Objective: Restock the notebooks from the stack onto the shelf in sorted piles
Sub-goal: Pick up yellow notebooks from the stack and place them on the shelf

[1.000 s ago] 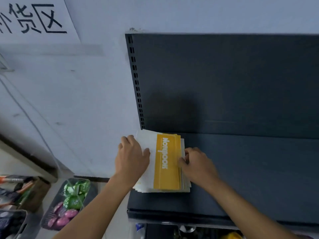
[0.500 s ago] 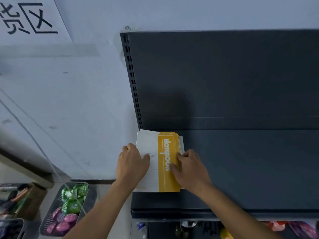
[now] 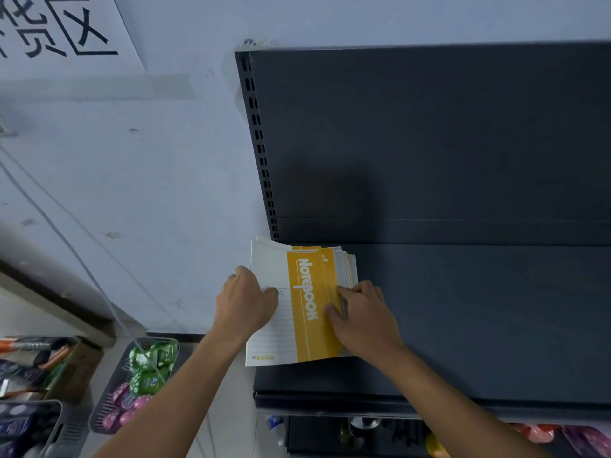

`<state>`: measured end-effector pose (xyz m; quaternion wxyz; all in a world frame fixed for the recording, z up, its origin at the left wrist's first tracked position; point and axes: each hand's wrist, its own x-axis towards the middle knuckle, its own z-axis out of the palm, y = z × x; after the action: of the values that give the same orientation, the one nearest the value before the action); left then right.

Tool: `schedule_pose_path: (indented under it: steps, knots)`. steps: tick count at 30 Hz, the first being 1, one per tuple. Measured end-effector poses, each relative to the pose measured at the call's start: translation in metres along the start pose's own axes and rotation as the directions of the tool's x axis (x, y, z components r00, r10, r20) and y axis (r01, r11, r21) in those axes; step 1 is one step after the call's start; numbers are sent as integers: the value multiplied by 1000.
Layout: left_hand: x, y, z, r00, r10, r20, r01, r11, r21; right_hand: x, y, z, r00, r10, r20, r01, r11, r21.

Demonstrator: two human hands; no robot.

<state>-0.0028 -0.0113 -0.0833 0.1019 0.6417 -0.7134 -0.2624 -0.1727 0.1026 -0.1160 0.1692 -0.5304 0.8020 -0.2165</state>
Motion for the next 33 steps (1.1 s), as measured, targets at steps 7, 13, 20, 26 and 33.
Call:
schedule_pose_path:
  steps: [7,13,20,26,33]
  knots:
    - [-3,-5,-8,997,-1,-79,1,1000,11,-2,-5,1,997,-65,30,65,998,-17]
    - [-2,-5,-22,1000,8,9,-6,976,-219,4,-15,2,995,77,58,-88,971,224]
    - [-8,14,-23,951,22,307,190,743,-642,12,-23,-26,943,274,187,-331,743,582]
    - [-12,50,8,963,240,126,-194,936,-295,-9,-1,-58,924,381,-21,-307,775,553]
    - [-37,107,41,907,411,92,-400,909,-116,-46,42,-105,851,513,-112,-407,779,477]
